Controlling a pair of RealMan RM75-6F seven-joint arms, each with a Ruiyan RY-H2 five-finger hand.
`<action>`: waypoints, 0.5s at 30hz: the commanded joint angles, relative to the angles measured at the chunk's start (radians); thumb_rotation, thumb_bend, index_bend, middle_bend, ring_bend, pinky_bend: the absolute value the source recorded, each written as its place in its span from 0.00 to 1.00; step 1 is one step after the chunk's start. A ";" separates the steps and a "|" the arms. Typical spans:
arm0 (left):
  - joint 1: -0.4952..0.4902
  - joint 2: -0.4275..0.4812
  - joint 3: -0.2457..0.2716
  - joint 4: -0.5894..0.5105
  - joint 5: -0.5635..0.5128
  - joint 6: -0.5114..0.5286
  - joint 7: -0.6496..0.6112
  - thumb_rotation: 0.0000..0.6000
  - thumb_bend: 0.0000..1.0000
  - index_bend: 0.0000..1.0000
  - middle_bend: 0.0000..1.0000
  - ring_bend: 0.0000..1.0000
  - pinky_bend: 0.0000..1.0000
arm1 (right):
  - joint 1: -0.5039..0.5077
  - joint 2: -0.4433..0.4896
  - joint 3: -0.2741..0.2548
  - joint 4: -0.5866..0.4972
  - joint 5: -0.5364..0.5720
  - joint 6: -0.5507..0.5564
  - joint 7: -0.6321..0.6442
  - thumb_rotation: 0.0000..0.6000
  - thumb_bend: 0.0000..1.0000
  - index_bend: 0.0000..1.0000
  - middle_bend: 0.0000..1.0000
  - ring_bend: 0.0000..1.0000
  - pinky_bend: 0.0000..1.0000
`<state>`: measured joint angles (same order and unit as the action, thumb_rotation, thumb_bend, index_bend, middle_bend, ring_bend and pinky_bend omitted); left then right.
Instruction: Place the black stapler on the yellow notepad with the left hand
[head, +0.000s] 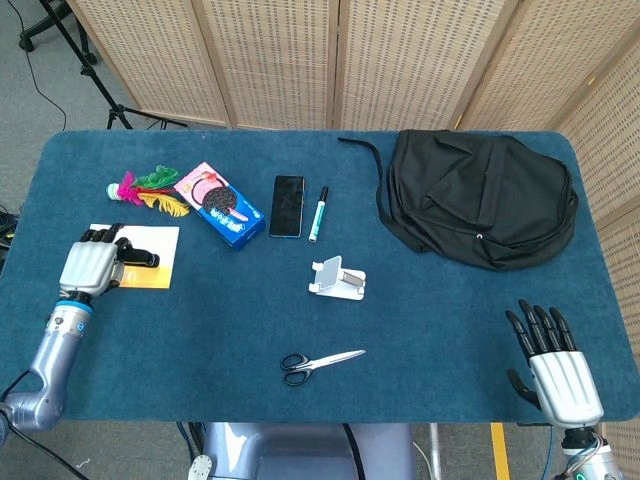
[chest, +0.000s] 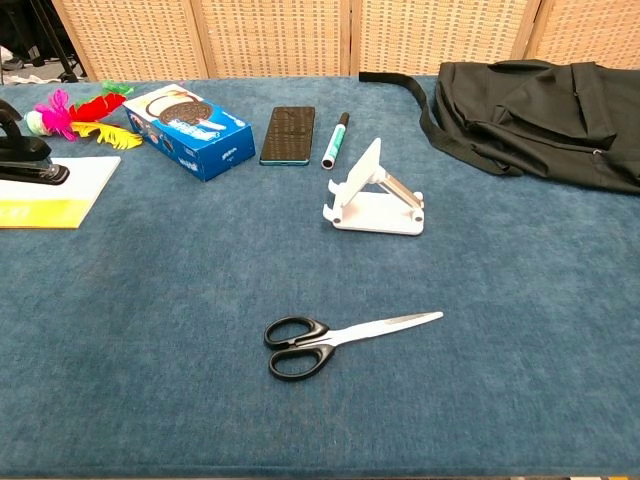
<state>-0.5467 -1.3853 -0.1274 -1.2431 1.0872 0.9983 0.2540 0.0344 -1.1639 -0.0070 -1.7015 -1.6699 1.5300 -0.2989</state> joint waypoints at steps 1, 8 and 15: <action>0.004 -0.030 0.004 0.069 -0.001 -0.025 -0.033 1.00 0.59 0.48 0.19 0.20 0.19 | 0.002 -0.004 -0.001 0.001 0.002 -0.007 -0.008 1.00 0.33 0.07 0.00 0.00 0.02; 0.011 -0.082 0.012 0.184 0.027 -0.044 -0.090 1.00 0.59 0.48 0.19 0.20 0.19 | 0.004 -0.010 -0.001 0.002 0.005 -0.012 -0.018 1.00 0.34 0.07 0.00 0.00 0.02; 0.015 -0.129 0.018 0.250 0.055 -0.053 -0.125 1.00 0.59 0.47 0.19 0.20 0.19 | 0.004 -0.012 -0.002 0.004 0.003 -0.013 -0.023 1.00 0.34 0.07 0.00 0.00 0.01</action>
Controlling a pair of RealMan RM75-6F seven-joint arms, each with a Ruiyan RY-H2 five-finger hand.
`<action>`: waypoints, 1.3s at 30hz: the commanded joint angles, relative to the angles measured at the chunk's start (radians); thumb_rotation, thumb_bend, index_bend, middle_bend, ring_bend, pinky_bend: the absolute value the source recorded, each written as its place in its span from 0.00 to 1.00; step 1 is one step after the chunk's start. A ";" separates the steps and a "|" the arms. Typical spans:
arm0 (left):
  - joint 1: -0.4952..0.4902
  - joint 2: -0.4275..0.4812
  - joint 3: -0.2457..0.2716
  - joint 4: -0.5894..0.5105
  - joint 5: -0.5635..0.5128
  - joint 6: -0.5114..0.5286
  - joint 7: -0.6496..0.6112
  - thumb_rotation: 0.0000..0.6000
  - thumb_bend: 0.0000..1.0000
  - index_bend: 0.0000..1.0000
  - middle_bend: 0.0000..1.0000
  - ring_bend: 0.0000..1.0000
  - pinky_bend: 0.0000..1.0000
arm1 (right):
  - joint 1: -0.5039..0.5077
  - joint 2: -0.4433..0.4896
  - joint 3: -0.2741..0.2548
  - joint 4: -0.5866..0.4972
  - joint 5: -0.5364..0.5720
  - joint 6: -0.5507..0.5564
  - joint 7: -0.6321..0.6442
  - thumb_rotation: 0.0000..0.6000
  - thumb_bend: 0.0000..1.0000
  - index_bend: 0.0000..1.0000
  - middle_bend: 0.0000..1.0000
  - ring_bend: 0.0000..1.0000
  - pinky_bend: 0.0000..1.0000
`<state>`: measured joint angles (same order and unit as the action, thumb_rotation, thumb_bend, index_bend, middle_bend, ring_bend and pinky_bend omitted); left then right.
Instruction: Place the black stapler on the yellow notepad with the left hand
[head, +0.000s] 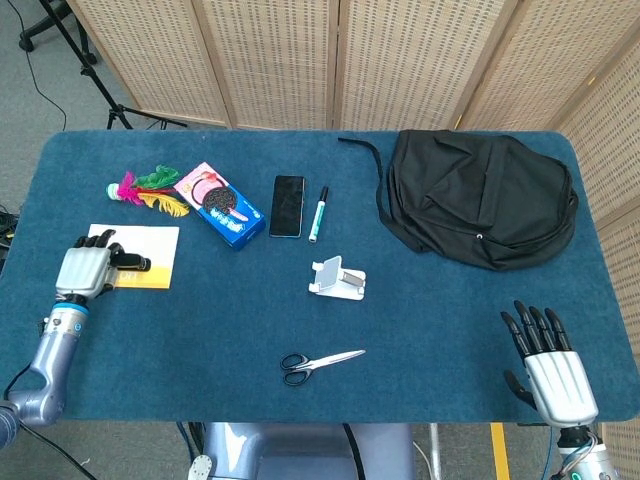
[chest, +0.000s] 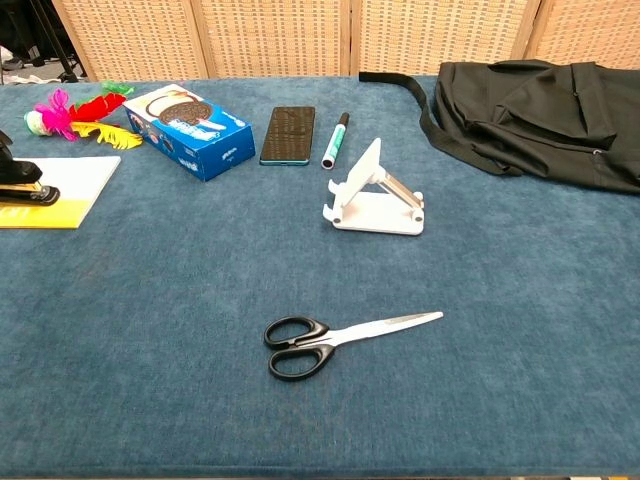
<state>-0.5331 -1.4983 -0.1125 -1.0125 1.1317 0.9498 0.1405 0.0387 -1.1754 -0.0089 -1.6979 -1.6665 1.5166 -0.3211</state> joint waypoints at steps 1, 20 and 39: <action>0.003 -0.023 0.004 0.028 0.013 -0.006 -0.015 1.00 0.59 0.47 0.19 0.20 0.19 | 0.000 -0.001 0.000 0.001 0.000 0.000 -0.001 1.00 0.34 0.07 0.00 0.00 0.01; 0.000 0.060 -0.030 -0.080 0.006 -0.043 -0.012 1.00 0.41 0.08 0.00 0.02 0.16 | 0.000 -0.011 0.006 0.010 0.004 0.007 0.003 1.00 0.34 0.07 0.00 0.00 0.00; 0.051 0.278 -0.020 -0.629 0.116 0.115 0.025 1.00 0.30 0.00 0.00 0.00 0.02 | 0.002 -0.013 0.008 0.014 0.009 0.006 0.013 1.00 0.33 0.07 0.00 0.00 0.00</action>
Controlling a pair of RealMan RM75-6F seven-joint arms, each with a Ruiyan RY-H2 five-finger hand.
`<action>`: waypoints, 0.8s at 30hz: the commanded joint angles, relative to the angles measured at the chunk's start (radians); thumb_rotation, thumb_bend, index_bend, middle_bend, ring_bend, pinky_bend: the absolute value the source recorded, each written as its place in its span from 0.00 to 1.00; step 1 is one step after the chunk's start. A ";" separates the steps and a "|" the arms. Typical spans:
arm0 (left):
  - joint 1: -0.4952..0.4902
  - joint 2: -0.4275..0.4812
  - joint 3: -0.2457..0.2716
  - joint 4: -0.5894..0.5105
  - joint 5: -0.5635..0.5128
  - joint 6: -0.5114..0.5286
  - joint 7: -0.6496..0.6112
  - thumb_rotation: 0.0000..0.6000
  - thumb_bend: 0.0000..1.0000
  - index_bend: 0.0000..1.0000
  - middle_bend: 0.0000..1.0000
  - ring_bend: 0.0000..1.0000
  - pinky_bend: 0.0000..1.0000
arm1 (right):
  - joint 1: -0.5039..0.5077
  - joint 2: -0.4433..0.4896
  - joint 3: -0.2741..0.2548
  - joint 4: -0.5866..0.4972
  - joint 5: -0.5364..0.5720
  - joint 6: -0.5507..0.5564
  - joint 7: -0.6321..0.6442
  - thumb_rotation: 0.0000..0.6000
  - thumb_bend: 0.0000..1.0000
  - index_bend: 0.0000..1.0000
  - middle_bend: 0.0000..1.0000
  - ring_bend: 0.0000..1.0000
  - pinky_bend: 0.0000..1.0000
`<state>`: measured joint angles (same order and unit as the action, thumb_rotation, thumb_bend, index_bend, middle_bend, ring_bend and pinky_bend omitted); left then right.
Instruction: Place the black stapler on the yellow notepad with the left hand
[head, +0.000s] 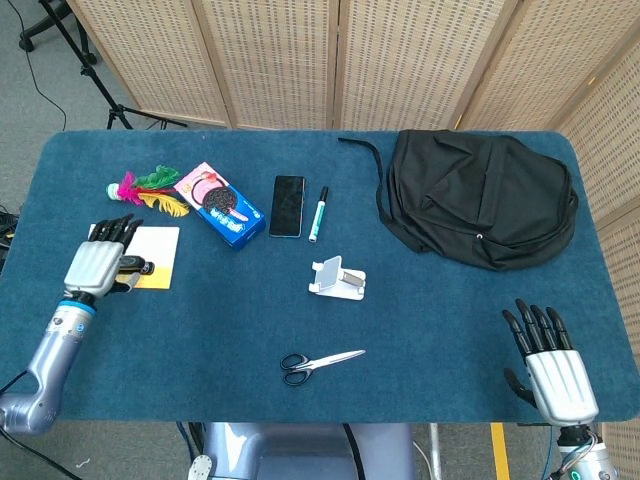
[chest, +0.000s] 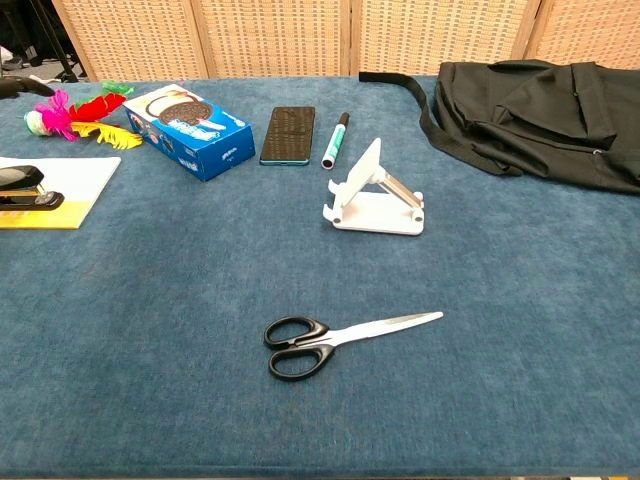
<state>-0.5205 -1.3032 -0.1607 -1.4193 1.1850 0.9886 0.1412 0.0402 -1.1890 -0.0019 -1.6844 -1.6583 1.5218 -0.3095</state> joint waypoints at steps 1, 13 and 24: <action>0.053 0.093 0.039 -0.273 0.073 0.100 0.035 1.00 0.30 0.00 0.00 0.00 0.02 | 0.000 0.002 0.001 0.000 0.001 0.001 0.005 1.00 0.33 0.07 0.00 0.00 0.00; 0.195 0.104 0.174 -0.445 0.186 0.263 0.080 1.00 0.31 0.00 0.00 0.00 0.02 | 0.000 0.009 0.002 0.000 0.006 0.002 0.025 1.00 0.33 0.07 0.00 0.00 0.00; 0.295 0.107 0.241 -0.442 0.266 0.370 0.064 1.00 0.35 0.00 0.00 0.00 0.02 | 0.001 0.009 0.000 -0.001 0.005 -0.001 0.022 1.00 0.34 0.07 0.00 0.00 0.00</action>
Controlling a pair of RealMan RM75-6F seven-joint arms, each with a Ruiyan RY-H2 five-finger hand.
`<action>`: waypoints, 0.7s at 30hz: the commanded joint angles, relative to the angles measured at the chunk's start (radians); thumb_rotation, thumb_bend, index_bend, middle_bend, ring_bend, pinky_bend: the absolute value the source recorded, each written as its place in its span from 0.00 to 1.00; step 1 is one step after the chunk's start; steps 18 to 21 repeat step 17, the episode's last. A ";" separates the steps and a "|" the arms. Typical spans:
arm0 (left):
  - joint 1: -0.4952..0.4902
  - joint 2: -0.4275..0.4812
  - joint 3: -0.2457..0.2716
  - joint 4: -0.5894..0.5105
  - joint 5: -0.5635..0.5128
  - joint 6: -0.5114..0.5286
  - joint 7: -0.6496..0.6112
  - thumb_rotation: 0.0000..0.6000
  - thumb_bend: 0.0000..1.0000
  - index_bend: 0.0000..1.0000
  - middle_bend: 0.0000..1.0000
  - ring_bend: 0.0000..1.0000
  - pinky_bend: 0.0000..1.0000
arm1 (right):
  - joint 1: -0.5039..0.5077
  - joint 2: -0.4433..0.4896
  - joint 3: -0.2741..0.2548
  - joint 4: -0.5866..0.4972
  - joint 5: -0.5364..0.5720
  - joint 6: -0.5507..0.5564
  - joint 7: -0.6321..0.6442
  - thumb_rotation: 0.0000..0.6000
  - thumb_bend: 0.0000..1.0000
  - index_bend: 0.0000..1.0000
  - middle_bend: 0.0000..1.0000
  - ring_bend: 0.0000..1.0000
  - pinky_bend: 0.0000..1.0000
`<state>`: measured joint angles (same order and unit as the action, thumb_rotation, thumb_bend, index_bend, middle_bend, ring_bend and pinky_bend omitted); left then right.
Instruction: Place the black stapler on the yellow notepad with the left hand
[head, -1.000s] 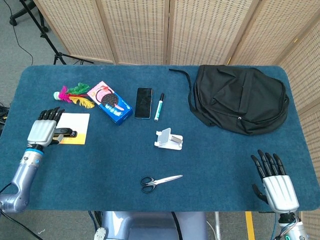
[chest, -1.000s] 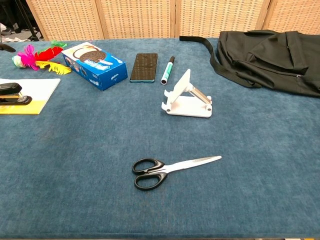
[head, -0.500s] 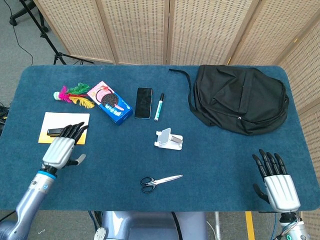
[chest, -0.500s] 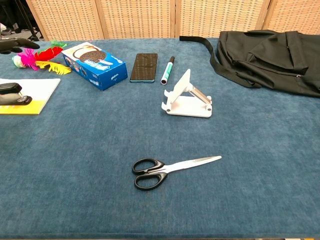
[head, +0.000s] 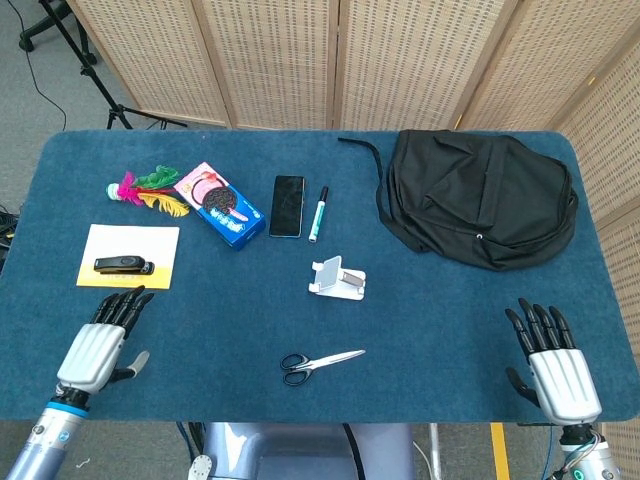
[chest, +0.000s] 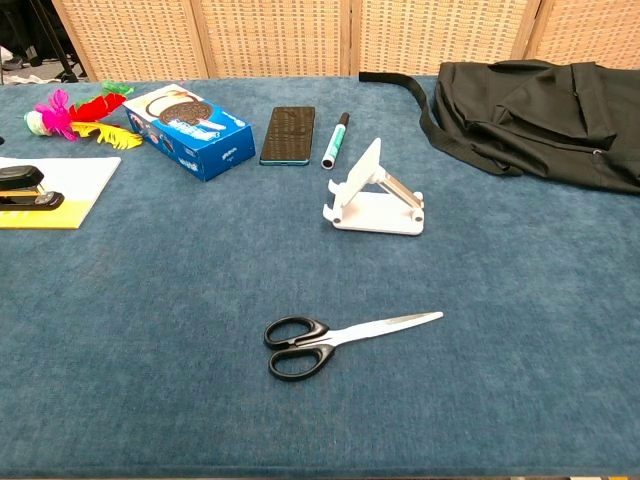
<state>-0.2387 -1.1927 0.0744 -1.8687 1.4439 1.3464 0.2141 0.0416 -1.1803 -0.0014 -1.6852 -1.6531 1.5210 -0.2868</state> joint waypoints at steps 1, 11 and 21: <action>0.026 -0.007 0.011 0.014 0.003 0.022 -0.021 1.00 0.35 0.00 0.00 0.00 0.02 | 0.000 -0.001 -0.001 0.000 -0.001 -0.001 -0.001 1.00 0.34 0.07 0.00 0.00 0.00; 0.043 -0.017 0.009 0.043 0.025 0.020 -0.023 1.00 0.36 0.00 0.00 0.00 0.02 | 0.006 -0.007 -0.005 0.003 0.003 -0.018 -0.006 1.00 0.34 0.07 0.00 0.00 0.00; 0.049 -0.025 0.004 0.047 0.029 0.017 -0.014 1.00 0.36 0.00 0.00 0.00 0.02 | 0.008 -0.008 -0.006 0.004 0.004 -0.022 -0.004 1.00 0.34 0.07 0.00 0.00 0.00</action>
